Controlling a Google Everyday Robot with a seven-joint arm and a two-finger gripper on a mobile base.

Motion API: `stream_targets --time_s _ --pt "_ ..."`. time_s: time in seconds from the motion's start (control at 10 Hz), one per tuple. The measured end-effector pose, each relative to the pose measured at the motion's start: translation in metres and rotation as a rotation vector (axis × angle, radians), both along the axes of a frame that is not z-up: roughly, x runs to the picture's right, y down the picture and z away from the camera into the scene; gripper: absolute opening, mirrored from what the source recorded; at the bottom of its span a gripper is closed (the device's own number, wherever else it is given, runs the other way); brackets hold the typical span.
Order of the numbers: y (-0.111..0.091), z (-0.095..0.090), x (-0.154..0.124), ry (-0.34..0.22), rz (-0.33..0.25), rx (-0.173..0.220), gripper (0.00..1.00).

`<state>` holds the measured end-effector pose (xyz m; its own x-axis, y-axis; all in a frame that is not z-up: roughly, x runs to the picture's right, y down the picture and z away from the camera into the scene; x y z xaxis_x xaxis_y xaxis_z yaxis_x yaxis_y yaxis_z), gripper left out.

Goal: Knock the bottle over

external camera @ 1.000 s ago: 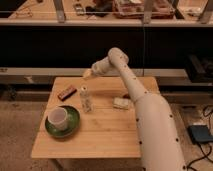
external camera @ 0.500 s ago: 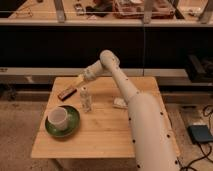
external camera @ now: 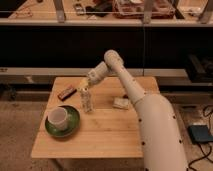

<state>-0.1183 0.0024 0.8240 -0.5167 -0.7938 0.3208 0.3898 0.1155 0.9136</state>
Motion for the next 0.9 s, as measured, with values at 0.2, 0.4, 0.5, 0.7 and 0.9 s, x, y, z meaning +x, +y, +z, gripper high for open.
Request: stream_targets --time_s 0.2,0.4,0.5,0.7,0.9 --pt "0.01 -0.018 0.032 0.011 -0.027 -0.016 0.0" --pt "0.02 -0.038 0.068 0.034 -0.034 -0.024 0.0" --pt "0.023 -0.045 0.084 0.049 -0.027 -0.026 0.01" --pt "0.024 -0.05 0.102 0.07 -0.011 -0.021 0.04" --pt "0.024 -0.05 0.098 0.066 -0.014 -0.02 0.04"
